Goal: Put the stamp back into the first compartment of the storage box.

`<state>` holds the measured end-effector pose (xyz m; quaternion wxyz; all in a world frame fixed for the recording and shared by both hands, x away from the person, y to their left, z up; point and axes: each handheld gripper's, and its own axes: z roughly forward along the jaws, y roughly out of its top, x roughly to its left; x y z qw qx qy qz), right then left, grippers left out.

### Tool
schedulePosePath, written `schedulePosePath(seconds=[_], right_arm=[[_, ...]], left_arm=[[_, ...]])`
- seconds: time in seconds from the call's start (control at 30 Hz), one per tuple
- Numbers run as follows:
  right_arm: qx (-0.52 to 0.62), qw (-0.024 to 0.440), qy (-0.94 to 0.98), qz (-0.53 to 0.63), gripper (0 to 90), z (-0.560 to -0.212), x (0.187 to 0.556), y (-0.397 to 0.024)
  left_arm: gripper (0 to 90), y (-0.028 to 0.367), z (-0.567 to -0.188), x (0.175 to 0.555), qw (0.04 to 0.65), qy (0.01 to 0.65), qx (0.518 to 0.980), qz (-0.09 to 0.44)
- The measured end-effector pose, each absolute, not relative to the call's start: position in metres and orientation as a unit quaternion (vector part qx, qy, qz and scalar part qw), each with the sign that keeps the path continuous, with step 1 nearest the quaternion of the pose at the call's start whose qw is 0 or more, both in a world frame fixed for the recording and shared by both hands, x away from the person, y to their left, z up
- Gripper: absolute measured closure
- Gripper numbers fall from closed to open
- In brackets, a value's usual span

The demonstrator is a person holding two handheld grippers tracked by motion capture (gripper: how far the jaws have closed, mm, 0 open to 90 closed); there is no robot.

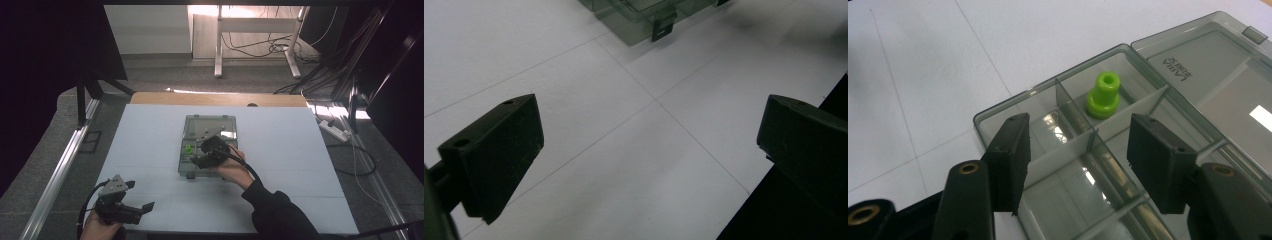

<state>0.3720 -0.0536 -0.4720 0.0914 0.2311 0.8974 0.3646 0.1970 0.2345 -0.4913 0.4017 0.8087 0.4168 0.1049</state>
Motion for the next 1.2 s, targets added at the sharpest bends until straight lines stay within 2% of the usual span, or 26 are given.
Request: schedulePosePath(seconds=[1.2], right_arm=[[0.253,0.078,0.897,0.355,22.8,-0.461,0.351,-0.104]], left_arm=[[0.0,0.235,-0.491,0.196,0.405,0.414,0.809,0.104]])
